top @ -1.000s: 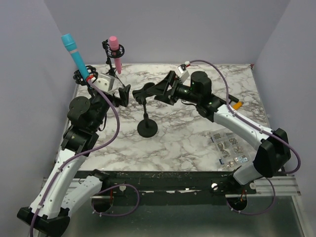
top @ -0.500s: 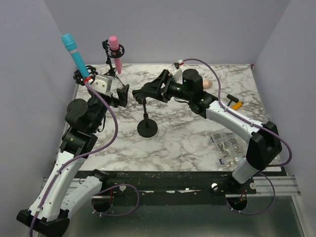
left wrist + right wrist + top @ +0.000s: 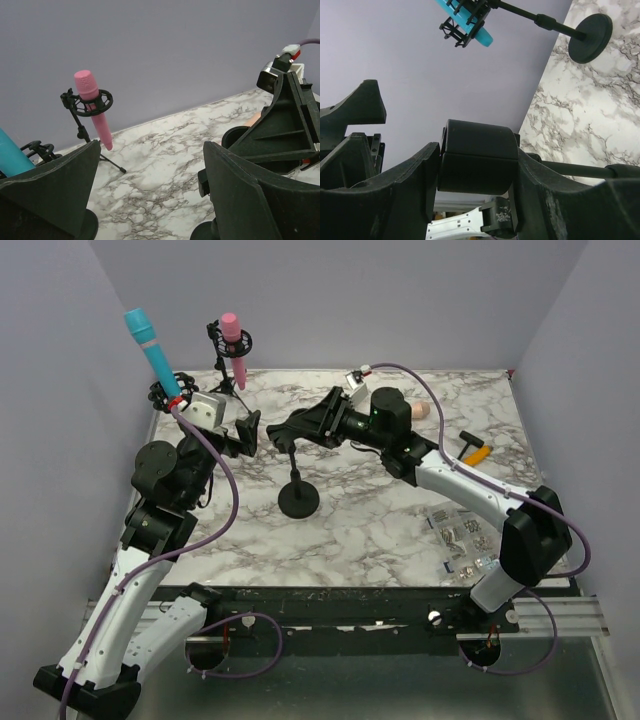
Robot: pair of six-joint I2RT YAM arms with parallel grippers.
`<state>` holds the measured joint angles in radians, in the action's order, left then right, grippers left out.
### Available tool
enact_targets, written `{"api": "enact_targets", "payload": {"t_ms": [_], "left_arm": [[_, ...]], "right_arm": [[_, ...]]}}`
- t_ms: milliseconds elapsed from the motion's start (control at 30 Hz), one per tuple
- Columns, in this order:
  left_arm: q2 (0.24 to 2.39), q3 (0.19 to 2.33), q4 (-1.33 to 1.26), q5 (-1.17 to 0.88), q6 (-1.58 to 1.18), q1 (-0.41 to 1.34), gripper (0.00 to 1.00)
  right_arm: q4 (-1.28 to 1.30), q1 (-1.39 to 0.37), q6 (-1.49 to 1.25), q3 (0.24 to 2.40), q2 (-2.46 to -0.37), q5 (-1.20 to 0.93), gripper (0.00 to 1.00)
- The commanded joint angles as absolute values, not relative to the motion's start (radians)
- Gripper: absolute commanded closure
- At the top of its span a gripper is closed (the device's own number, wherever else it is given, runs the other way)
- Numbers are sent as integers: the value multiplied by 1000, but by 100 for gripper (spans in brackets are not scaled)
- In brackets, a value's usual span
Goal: Remove the microphone from the stand
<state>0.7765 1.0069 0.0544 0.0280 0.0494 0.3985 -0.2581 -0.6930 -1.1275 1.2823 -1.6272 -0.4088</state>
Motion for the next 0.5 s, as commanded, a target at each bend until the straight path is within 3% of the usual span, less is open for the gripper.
{"api": "enact_targets", "payload": {"t_ms": [0,467], "left_arm": [[769,997,38,52,61,394,14],[781,996,38,57,63,394,14]], "right_arm": [[-144,-698,-1069,1170,-1664,-371,46],[-222,-698,-1065,998,-1765,-378,46]]}}
